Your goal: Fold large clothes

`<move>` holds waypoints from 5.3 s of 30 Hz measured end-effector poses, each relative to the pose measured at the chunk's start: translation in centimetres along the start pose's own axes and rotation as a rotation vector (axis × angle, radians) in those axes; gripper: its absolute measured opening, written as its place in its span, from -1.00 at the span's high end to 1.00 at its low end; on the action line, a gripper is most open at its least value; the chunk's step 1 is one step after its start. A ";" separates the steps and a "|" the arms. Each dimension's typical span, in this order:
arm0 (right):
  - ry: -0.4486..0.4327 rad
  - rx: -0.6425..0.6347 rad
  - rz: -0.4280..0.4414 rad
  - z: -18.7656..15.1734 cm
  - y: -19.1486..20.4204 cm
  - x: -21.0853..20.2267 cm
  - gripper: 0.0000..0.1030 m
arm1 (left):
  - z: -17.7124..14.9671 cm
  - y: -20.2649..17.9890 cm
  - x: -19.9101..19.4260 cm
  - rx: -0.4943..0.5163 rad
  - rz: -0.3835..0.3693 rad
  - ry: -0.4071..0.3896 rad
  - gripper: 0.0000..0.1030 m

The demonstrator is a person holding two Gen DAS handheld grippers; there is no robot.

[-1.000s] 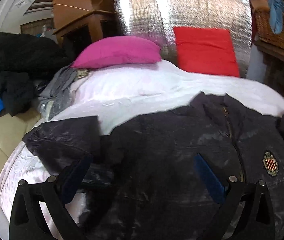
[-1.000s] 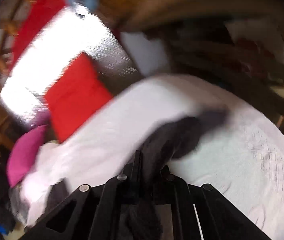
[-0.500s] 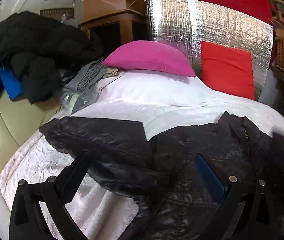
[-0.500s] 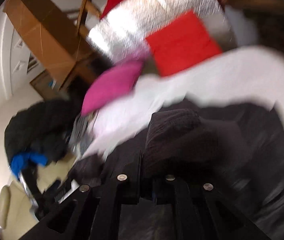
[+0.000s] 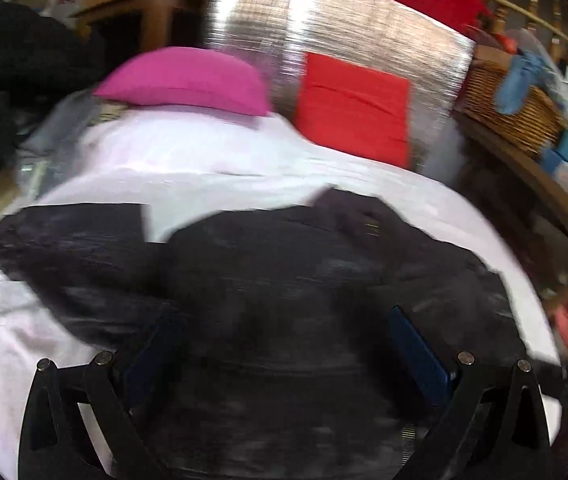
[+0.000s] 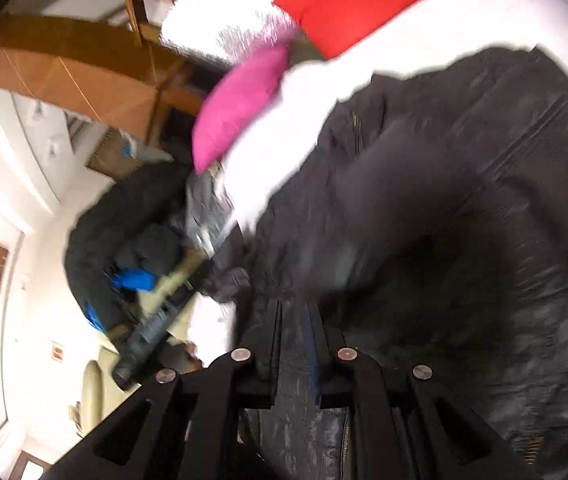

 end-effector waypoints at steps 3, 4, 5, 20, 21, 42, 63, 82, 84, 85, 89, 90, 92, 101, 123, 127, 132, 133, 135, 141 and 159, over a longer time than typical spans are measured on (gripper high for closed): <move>-0.105 0.040 -0.013 2.5 -1.6 -3.1 0.50 | -0.6 -3.3 0.2 0.041 -0.070 0.018 -1.00; -0.140 0.060 -0.041 3.2 -2.2 -4.1 0.32 | -0.9 -4.4 0.4 0.054 -0.094 0.028 -1.00; -0.176 0.081 -0.059 3.7 -3.0 -4.9 -0.37 | -1.3 -5.7 0.7 0.065 -0.122 0.044 -1.00; -0.163 0.102 -0.434 4.2 -9.8 -4.1 -0.40 | -6.2 -11.4 5.9 0.248 -0.030 0.171 0.05; -0.151 0.085 -0.446 4.1 -9.7 -3.9 -0.40 | -5.7 -10.8 5.6 0.234 -0.035 0.172 0.08; -0.182 -0.159 -0.555 2.1 -4.2 -2.8 -0.40 | -3.0 6.3 1.7 -0.340 -0.242 0.355 -0.60; -0.099 -0.089 -0.745 9.2 -12.2 -3.0 -0.24 | -1.0 5.4 5.4 -0.174 -0.041 0.252 0.64; -0.308 -0.216 -0.678 8.9 -5.7 -6.4 -0.75 | 0.8 8.9 1.6 -0.261 -0.017 0.152 -0.43; -0.360 -0.261 -0.607 7.9 -3.9 -6.3 -0.77 | 1.6 10.5 -0.5 -0.291 -0.024 0.088 -0.53; -0.350 -0.285 -0.576 7.5 -3.0 -5.9 -0.77 | 1.8 11.9 -1.6 -0.314 -0.013 0.055 -0.56; -0.228 -0.363 -0.486 5.5 -0.3 -2.0 -0.77 | 1.4 19.4 -4.2 -0.466 0.101 -0.009 -0.62; -0.202 -0.388 -0.483 4.8 0.2 -0.7 -0.74 | 1.2 21.1 -4.3 -0.511 0.112 -0.008 -0.62; -0.161 -0.413 -0.486 3.9 0.6 1.1 -0.63 | 0.6 25.3 -4.8 -0.615 0.138 -0.016 -0.63; 0.087 -0.409 -0.605 1.5 -3.2 8.7 -0.18 | -1.8 37.5 -0.4 -1.003 0.099 -0.011 -0.63; -0.029 -0.343 -0.506 3.8 -1.9 4.5 -0.18 | 7.8 20.9 -1.5 -0.426 0.018 -0.138 0.91; -0.091 -0.297 -0.499 4.7 -2.3 1.9 -0.18 | 7.0 10.1 -2.3 -0.204 -0.112 -0.110 0.91; -0.162 -0.237 -0.497 5.7 -3.4 -1.1 -0.19 | 2.5 -3.1 0.1 0.062 -0.251 0.018 0.91; -0.171 -0.228 -0.496 5.9 -3.6 -1.5 -0.19 | 1.6 -4.5 0.7 0.089 -0.262 0.045 0.91; -0.182 -0.205 -0.493 6.2 -4.1 -2.3 -0.19 | -1.2 -7.3 2.1 0.129 -0.318 0.164 0.90; -0.161 -0.159 -0.454 6.5 -4.9 -3.2 -0.20 | -4.6 -5.9 0.9 0.003 -0.405 0.346 -0.25; 0.048 -0.618 -0.498 0.8 6.8 9.4 -0.52 | -2.1 8.3 0.6 -0.253 -0.027 0.221 0.28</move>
Point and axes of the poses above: each gripper's, at about its wrist camera, not at the fingertips, and x roughly the way its jaws point, y to its left, z to its top, the point moved 4 cm from there along x, roughly the way its jaws point, and after that the axes turned 2 degrees about z, right-handed, at the moved point
